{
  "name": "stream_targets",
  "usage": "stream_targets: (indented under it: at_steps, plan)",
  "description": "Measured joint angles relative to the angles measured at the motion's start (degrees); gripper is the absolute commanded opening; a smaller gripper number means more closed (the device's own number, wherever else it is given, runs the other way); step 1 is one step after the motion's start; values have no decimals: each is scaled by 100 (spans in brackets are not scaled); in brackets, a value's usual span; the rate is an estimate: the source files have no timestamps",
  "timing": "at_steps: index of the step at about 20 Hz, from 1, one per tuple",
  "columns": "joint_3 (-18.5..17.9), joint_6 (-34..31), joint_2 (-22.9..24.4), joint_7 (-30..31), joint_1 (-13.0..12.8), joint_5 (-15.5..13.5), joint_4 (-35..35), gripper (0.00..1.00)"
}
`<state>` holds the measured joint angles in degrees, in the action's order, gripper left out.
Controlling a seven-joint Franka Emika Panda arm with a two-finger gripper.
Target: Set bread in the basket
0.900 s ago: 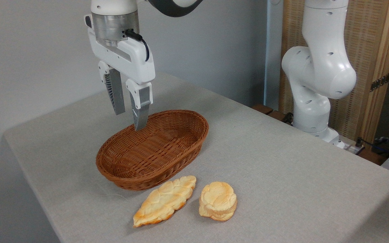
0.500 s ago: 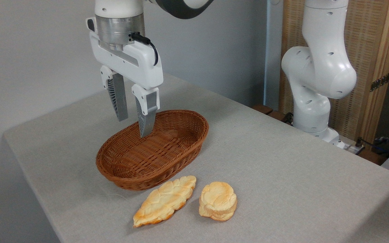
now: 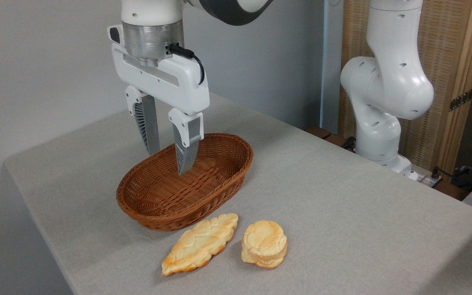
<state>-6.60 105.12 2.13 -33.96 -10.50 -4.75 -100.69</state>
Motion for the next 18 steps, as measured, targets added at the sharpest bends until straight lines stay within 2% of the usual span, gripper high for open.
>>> stream_targets:
  at_steps: [5, 18]
  plan:
    - [206, 0, 0, -129, 312, 0, 0, 100]
    - [256, -105, -1, -131, 329, 0, 0, 100]
